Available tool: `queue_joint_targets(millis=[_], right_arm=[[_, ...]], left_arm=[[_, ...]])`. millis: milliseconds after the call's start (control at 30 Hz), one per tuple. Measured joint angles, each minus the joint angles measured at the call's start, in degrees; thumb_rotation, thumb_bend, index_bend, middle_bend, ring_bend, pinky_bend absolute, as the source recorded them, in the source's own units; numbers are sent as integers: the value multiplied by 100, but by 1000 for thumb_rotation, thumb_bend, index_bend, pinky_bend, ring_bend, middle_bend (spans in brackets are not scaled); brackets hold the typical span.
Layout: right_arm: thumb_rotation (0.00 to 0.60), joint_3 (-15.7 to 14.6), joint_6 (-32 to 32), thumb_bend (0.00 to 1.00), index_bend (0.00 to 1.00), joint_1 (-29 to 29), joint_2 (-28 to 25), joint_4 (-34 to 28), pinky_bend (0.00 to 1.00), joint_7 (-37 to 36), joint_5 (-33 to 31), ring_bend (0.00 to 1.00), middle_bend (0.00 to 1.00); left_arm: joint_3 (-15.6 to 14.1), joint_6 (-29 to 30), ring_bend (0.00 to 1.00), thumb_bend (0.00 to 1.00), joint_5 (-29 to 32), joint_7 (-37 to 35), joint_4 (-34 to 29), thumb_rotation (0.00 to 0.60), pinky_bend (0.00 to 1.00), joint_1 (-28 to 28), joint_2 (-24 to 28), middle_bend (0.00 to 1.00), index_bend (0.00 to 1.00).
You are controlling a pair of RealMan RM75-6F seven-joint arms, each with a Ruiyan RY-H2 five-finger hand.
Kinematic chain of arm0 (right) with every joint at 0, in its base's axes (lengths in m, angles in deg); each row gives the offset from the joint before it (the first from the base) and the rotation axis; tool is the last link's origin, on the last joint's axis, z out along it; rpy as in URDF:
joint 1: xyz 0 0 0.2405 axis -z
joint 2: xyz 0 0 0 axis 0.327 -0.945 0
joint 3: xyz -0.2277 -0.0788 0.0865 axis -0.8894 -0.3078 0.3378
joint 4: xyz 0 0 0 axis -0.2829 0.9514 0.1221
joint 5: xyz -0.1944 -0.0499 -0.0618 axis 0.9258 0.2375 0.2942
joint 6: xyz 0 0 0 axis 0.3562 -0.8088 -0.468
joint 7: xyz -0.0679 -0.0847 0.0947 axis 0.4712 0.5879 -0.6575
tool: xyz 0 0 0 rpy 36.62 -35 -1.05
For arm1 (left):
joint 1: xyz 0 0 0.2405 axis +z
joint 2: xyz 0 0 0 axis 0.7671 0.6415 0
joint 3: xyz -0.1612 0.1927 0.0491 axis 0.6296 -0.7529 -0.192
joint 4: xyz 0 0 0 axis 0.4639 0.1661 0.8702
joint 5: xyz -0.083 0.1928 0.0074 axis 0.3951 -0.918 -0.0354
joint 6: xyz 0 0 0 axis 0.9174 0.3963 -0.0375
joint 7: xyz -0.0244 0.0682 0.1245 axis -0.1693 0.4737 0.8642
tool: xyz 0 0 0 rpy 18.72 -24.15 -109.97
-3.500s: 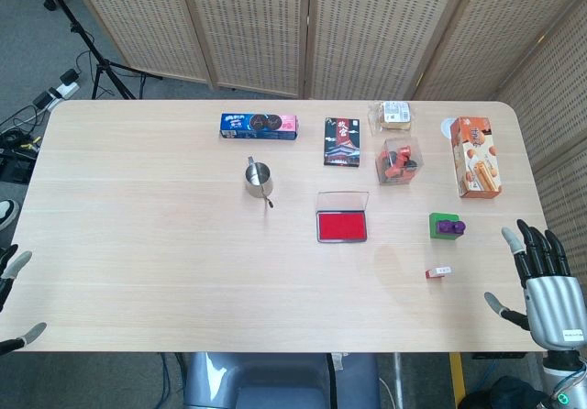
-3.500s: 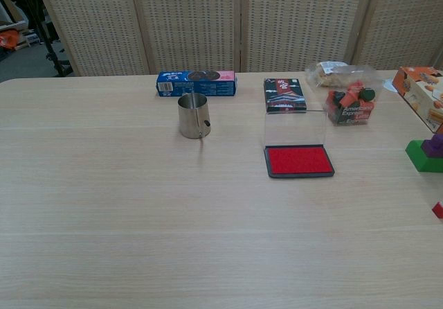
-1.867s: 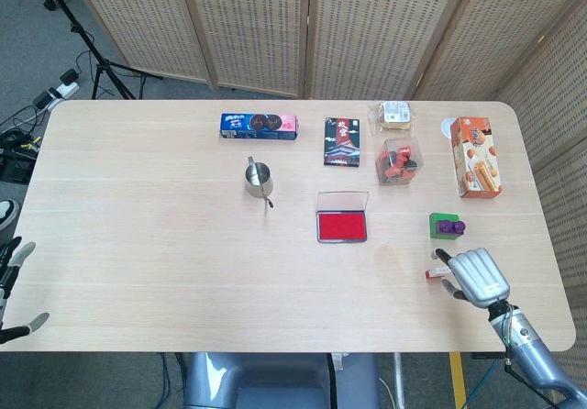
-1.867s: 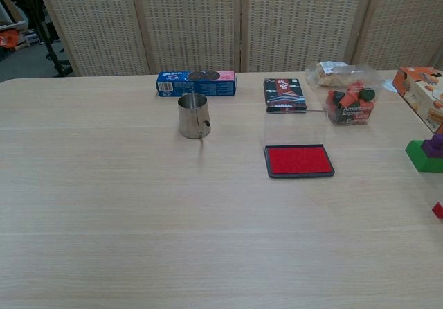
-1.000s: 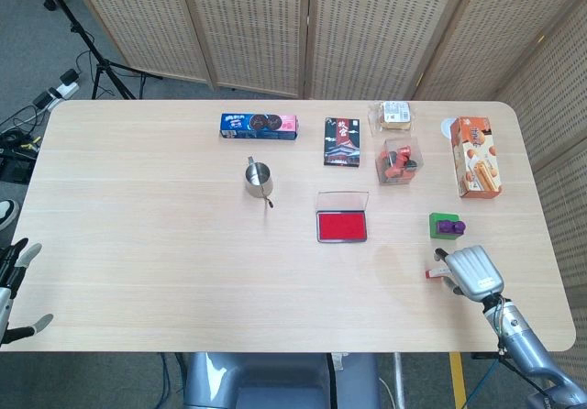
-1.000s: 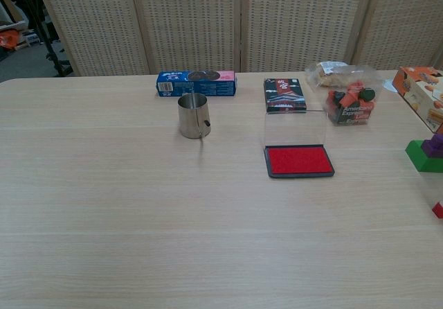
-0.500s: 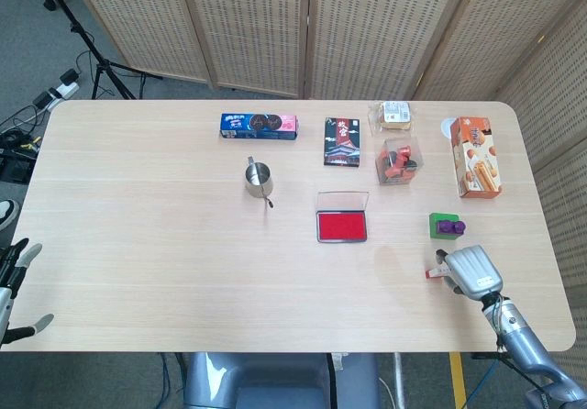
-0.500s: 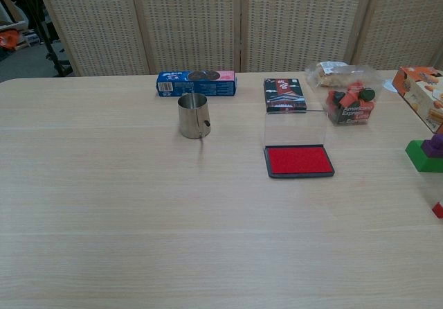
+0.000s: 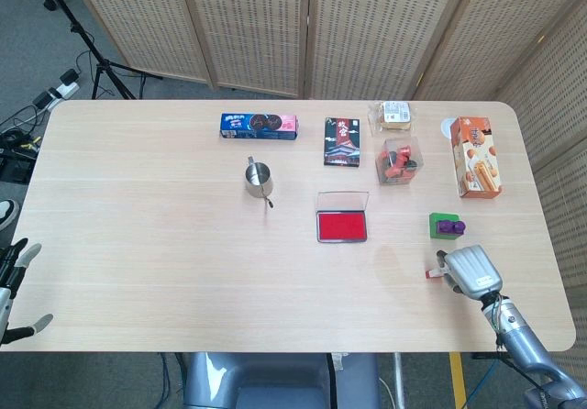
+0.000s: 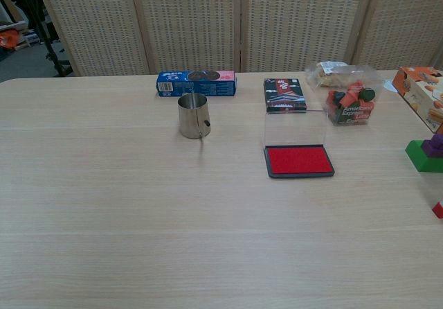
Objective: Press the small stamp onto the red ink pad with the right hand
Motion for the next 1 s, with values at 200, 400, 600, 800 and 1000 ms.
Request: queue_joint_targets(millis=[200, 400, 600, 800, 1000], right_arm=[[600, -8, -17, 466, 522, -6, 6, 3, 1000, -42, -15, 1000, 1000], [600, -9, -71, 472, 523, -11, -20, -70, 1000, -135, -11, 1000, 1000], [600, 104, -172, 515, 522, -104, -230, -533, 1000, -284, 6, 1000, 1000], [600, 392, -284, 517, 523, -330, -608, -1487, 1000, -110, 23, 1000, 1000], [600, 854, 25, 517, 523, -706, -897, -2435, 1000, 726, -407, 1000, 1000]], left_arm=[[0, 3, 0, 0, 1, -1, 0, 600, 0, 1, -1, 0, 0], [-1, 8, 0, 0, 0, -20, -1, 600, 0, 2, 5, 0, 0], [-2, 18, 0, 0, -2, -63, -4, 600, 0, 6, 24, 0, 0], [4, 9, 0, 0, 13, -143, 11, 600, 0, 2, 53, 0, 0], [3, -23, 0, 0, 23, -178, 18, 600, 0, -13, 64, 0, 0]])
